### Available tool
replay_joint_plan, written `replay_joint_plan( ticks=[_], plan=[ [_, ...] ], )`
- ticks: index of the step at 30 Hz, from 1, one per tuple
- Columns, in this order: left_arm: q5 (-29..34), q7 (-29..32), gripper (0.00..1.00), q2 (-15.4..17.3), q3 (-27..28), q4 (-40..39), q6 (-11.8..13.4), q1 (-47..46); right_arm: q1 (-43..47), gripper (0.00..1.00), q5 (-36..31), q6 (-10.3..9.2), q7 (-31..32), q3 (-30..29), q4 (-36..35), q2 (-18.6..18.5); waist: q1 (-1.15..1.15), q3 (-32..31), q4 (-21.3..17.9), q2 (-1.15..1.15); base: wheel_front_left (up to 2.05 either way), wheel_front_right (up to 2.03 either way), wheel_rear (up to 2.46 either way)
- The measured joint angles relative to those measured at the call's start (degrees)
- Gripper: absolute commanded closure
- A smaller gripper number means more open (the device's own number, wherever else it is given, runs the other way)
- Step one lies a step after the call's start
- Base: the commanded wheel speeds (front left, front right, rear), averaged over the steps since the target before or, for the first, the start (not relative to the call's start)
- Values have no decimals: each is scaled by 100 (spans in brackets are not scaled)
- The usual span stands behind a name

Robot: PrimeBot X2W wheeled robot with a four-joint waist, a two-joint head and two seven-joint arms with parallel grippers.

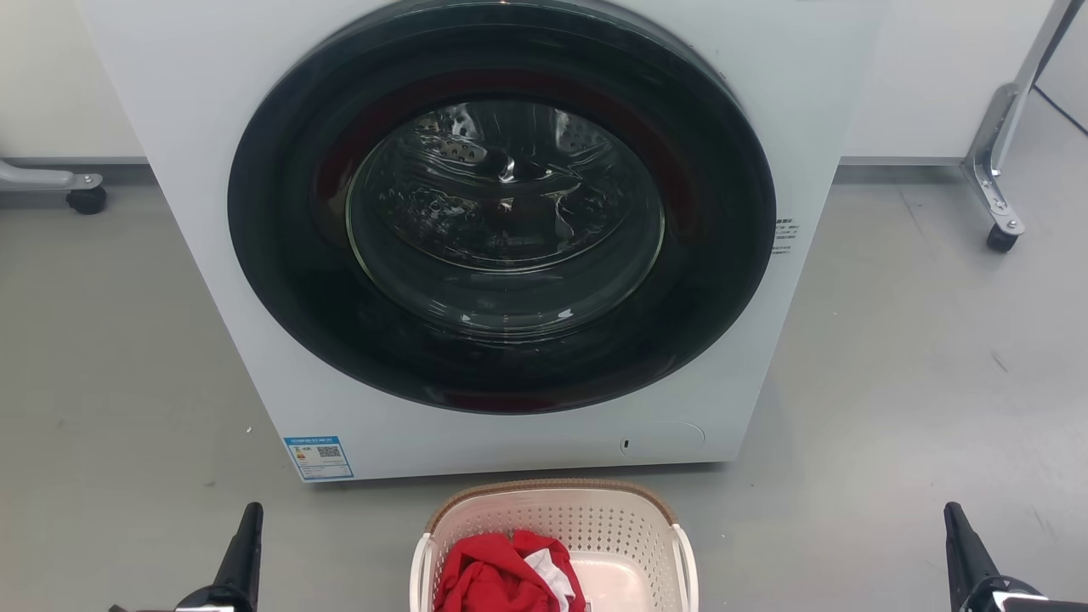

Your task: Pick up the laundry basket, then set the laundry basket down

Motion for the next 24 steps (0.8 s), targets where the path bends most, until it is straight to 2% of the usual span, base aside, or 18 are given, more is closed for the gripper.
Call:
replay_joint_plan(
  ticks=[24],
  plan=[
    [-59,0,100,-11,4,8,-1,-6,-59,100,2,9,0,-5,2,4,0,0,0,0,0,0,0]
  ],
)
